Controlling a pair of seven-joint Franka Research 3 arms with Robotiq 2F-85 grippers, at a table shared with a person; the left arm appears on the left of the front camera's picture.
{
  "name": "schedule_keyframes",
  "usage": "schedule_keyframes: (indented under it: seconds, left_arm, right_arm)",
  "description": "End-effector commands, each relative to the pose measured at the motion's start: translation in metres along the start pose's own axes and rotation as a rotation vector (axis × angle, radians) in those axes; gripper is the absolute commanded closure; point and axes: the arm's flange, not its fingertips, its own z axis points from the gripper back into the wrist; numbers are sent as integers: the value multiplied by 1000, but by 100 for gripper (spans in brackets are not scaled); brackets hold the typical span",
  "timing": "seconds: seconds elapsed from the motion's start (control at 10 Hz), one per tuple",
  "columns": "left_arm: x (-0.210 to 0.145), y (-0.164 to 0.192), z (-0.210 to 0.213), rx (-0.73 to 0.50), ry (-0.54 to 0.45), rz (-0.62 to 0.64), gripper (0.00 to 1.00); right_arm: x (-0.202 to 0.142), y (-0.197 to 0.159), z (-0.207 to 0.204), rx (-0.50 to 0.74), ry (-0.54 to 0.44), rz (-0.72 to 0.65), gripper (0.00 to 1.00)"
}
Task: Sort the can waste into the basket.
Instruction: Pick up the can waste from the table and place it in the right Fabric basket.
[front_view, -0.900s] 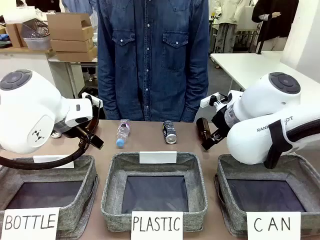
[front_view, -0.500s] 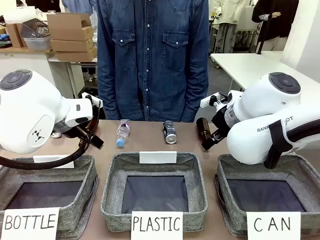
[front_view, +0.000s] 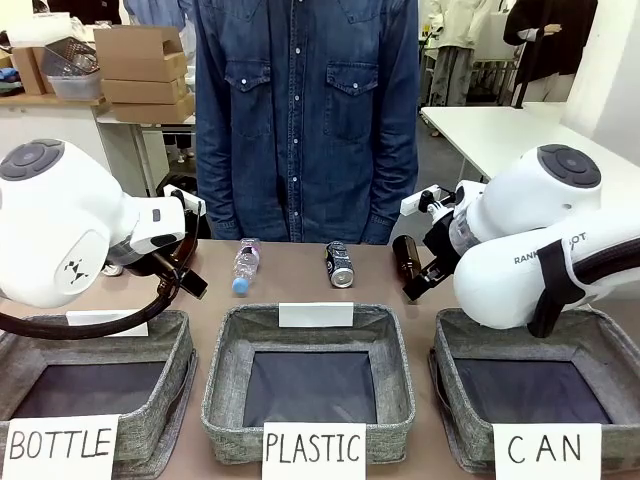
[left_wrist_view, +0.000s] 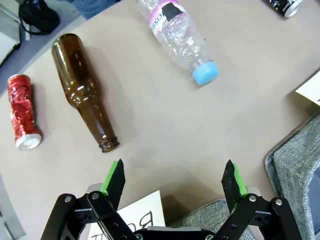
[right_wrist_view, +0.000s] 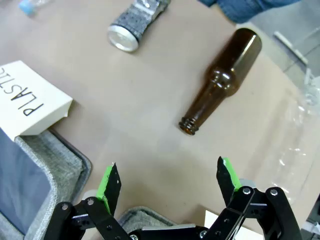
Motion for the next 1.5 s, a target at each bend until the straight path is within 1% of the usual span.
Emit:
schedule_keyframes:
  seconds: [0.0,0.1,0.2,0.3,0.4,0.5,0.6,0.7,0.8,0.9,1.0,1.1,1.2,1.3,1.4]
  left_arm:
    - [0,0,0,0,0,0,0]
    - [0,0,0,0,0,0,0]
    - [-11,-4,60,1,80,15,0]
    - [-30,-17,116,64,205,114,0]
    - [-57,-27,159,62,88,34,0]
    - [-79,-43,183,73,-60,-47,0]
    - [-86,-53,182,118,-194,-134,0]
    - [8,-5,141,75,65,23,0]
    - [8,-5,141,75,65,23,0]
    - [10,-25,205,107,-55,-40,0]
    - [11,-19,205,-167,27,-107,0]
    - [0,8,213,-533,86,-145,0]
    - [-15,40,216,-834,39,-93,0]
    - [-29,66,209,-953,14,-10,0]
    - [-43,89,205,-1076,-43,78,0]
  right_arm:
    - [0,0,0,0,0,0,0]
    - [1,-8,34,22,29,30,0]
    - [-3,-18,90,37,86,-39,0]
    - [-17,-28,142,72,41,-100,0]
    - [-39,-32,184,81,-51,-111,0]
    - [-59,-26,208,65,-126,-105,0]
    - [-68,-18,208,0,-158,-112,0]
    - [-4,-38,177,56,-46,-120,0]
    - [-4,-38,177,56,-46,-120,0]
    - [-15,-39,231,38,-122,-127,0]
    - [-26,-50,243,212,-190,-243,0]
    - [-46,-76,259,527,-202,-521,0]
    - [-70,-102,262,787,-204,-690,0]
    - [-93,-123,260,927,-193,-844,0]
    - [-114,-143,255,1059,-243,-982,0]
